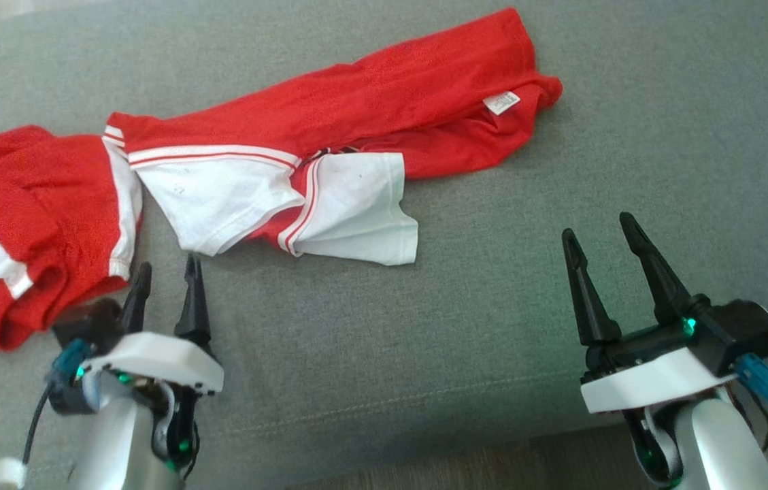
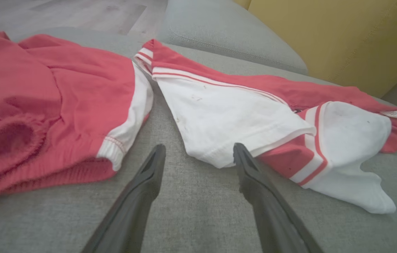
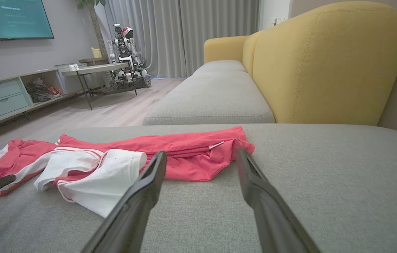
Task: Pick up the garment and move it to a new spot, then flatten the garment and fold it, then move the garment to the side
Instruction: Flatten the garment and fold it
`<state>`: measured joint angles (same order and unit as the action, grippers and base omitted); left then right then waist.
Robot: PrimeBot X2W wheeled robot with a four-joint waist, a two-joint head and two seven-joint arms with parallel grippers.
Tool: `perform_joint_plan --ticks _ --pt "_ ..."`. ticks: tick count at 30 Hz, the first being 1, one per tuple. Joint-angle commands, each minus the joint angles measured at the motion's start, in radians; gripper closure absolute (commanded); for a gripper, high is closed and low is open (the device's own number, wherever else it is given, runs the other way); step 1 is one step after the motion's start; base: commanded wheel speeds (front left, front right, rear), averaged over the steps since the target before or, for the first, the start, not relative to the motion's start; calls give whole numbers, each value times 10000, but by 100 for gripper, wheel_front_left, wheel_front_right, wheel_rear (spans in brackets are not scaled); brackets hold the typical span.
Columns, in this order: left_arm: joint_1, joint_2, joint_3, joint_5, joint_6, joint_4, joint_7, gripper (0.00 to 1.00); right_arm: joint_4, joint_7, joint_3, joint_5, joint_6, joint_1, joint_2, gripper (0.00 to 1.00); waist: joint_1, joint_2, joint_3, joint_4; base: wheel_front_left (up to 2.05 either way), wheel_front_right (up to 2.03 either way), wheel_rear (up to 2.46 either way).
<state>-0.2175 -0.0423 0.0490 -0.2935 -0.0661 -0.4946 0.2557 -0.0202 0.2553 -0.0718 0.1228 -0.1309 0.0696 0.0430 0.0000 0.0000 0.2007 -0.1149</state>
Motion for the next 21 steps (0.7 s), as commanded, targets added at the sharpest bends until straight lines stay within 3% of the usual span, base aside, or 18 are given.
perform_joint_plan --ticks 1,4,15,16,18,19,21 --pt "-543 -85 -285 -62 -2 11 60 0 318 65 -227 -75 2 232 72 0 0 0 112 -57 0 0 0" --pt "-977 -83 -242 41 280 -696 60 0 342 65 -235 -97 2 288 72 0 0 0 259 -123 0 0 0" --pt "-2305 -81 -188 415 438 -2606 60 0 409 65 -247 -76 2 488 72 0 0 0 783 -310 0 0 0" --pt "-2366 -81 -142 465 414 -2765 60 24 415 65 -241 -74 2 500 72 0 0 0 806 -316 0 0 0" --pt "-2471 -81 -157 461 340 -2797 60 85 425 65 -220 -73 2 518 72 0 0 0 844 -312 0 0 0" --pt "-2469 -81 -156 488 332 -2772 60 100 427 65 -207 -71 2 526 72 0 0 0 847 -306 0 0 0" --pt "-2400 -81 -190 464 326 -2615 60 100 414 65 -195 -63 2 531 72 0 0 0 829 -286 0 0 0"
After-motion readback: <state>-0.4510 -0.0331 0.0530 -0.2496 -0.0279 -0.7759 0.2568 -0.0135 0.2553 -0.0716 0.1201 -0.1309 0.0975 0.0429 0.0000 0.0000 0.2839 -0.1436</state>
